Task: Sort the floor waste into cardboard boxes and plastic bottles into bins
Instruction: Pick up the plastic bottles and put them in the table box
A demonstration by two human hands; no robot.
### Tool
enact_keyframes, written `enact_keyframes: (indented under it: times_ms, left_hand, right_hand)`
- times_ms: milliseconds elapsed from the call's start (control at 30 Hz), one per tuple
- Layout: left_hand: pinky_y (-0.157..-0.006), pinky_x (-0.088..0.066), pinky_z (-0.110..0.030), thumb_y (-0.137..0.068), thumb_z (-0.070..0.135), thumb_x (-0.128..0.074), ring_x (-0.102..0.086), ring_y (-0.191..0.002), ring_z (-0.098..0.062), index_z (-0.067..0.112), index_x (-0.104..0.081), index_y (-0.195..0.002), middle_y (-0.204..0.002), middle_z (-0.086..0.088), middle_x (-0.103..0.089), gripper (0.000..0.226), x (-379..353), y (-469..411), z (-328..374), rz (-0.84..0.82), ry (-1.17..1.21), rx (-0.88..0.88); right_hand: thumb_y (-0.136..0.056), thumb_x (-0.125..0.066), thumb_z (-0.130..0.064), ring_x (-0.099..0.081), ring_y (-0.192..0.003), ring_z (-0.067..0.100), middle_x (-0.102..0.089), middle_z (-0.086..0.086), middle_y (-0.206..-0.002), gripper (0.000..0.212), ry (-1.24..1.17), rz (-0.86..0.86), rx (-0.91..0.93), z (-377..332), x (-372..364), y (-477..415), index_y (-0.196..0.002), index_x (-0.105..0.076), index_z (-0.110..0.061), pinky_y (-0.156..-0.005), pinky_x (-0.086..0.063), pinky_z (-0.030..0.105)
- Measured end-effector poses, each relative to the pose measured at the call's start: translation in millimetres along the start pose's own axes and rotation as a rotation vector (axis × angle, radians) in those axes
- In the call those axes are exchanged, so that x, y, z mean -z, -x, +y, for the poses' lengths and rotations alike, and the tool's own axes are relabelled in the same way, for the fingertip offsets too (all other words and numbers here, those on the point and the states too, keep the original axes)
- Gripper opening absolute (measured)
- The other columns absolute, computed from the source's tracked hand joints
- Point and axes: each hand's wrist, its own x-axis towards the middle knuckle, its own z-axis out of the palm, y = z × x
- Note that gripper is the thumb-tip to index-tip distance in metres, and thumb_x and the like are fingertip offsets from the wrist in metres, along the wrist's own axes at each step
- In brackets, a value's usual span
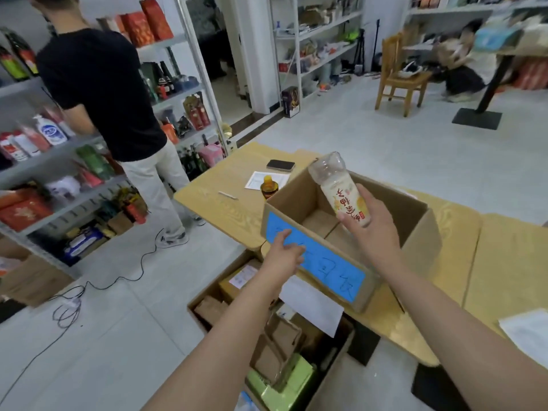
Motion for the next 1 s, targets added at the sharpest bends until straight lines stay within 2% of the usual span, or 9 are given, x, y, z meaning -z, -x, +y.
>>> enact_keyframes:
  times_ms: [67, 133, 233, 400, 467, 600, 800, 900, 1000]
  left_hand:
    - [-0.073, -0.053, -0.030, -0.096, 0.025, -0.053, -0.064, -0.095, -0.018, 0.042, -0.024, -0.146, -0.130, 0.000, -0.049, 0.061, -32, -18, 3, -0.021, -0.040, 0.032]
    - [-0.080, -0.054, -0.034, -0.096, 0.026, -0.050, -0.063, -0.094, -0.019, 0.046, -0.017, -0.148, -0.137, 0.000, -0.045, 0.065, -55, -33, 0, -0.037, -0.089, 0.042]
    - [-0.098, -0.049, -0.040, -0.097, 0.029, -0.047, -0.055, -0.120, -0.026, 0.048, -0.014, -0.148, -0.149, 0.001, -0.039, 0.064, -75, -51, -5, -0.046, -0.180, 0.074]
    - [-0.105, -0.041, -0.046, -0.096, 0.033, -0.046, -0.041, -0.136, -0.031, 0.051, -0.016, -0.146, -0.155, -0.002, -0.029, 0.061, -81, -70, -18, -0.017, -0.240, 0.122]
    - [-0.107, -0.040, -0.048, -0.094, 0.034, -0.046, -0.034, -0.140, -0.034, 0.056, -0.018, -0.143, -0.157, -0.004, -0.025, 0.061, -82, -76, -27, -0.009, -0.266, 0.102]
    - [-0.109, -0.040, -0.045, -0.095, 0.034, -0.047, -0.038, -0.138, -0.028, 0.060, -0.020, -0.140, -0.160, -0.001, -0.019, 0.058, -83, -75, -29, 0.011, -0.253, 0.101]
    - [-0.105, -0.044, -0.043, -0.097, 0.030, -0.048, -0.041, -0.135, -0.028, 0.059, -0.022, -0.140, -0.159, -0.003, -0.019, 0.058, -81, -73, -29, 0.012, -0.220, 0.117]
    - [-0.108, -0.041, -0.047, -0.095, 0.031, -0.050, -0.041, -0.135, -0.030, 0.058, -0.025, -0.140, -0.158, -0.002, -0.021, 0.058, -77, -68, -28, 0.005, -0.183, 0.115]
    - [-0.111, -0.038, -0.045, -0.098, 0.032, -0.049, -0.043, -0.134, -0.022, 0.048, -0.030, -0.144, -0.156, 0.005, -0.028, 0.053, -65, -58, -26, 0.020, -0.129, 0.067]
  right_hand:
    - [-0.091, -0.062, -0.048, -0.048, -0.115, 0.023, -0.050, 0.003, -0.126, 0.069, 0.110, 0.009, 0.020, 29, 0, -13, -0.150, -0.032, -0.032, -0.096, -0.044, 0.042]
    - [-0.092, -0.059, -0.048, -0.046, -0.116, 0.025, -0.049, 0.005, -0.132, 0.067, 0.256, -0.045, 0.027, 57, -10, -14, -0.151, -0.031, -0.030, -0.095, -0.045, 0.043]
    - [-0.092, -0.057, -0.047, -0.048, -0.117, 0.027, -0.050, 0.005, -0.134, 0.065, 0.472, -0.118, 0.024, 86, -27, -8, -0.150, -0.033, -0.028, -0.094, -0.045, 0.043]
    - [-0.093, -0.054, -0.041, -0.028, -0.143, 0.033, -0.030, 0.014, -0.154, 0.064, 0.636, -0.138, 0.026, 91, -40, -11, -0.149, -0.029, -0.023, -0.114, -0.027, 0.050]
    - [-0.092, -0.055, -0.033, -0.024, -0.145, 0.033, -0.027, 0.014, -0.157, 0.062, 0.661, -0.154, 0.015, 91, -42, -9, -0.149, -0.032, -0.021, -0.117, -0.022, 0.051]
    - [-0.086, -0.055, -0.020, -0.030, -0.143, 0.033, -0.036, 0.014, -0.153, 0.059, 0.670, -0.177, 0.013, 91, -44, -8, -0.143, -0.040, -0.019, -0.116, -0.026, 0.050]
    - [-0.089, -0.055, -0.022, -0.033, -0.141, 0.032, -0.039, 0.012, -0.151, 0.053, 0.692, -0.221, 0.009, 90, -45, -7, -0.141, -0.044, -0.019, -0.114, -0.030, 0.047]
    - [-0.090, -0.057, -0.024, -0.035, -0.139, 0.032, -0.041, 0.012, -0.149, 0.052, 0.664, -0.242, 0.013, 88, -44, -6, -0.140, -0.046, -0.019, -0.113, -0.031, 0.048]
    - [-0.089, -0.059, -0.026, -0.037, -0.137, 0.033, -0.043, 0.013, -0.146, 0.050, 0.580, -0.200, 0.037, 76, -42, -10, -0.137, -0.050, -0.018, -0.114, -0.027, 0.050]
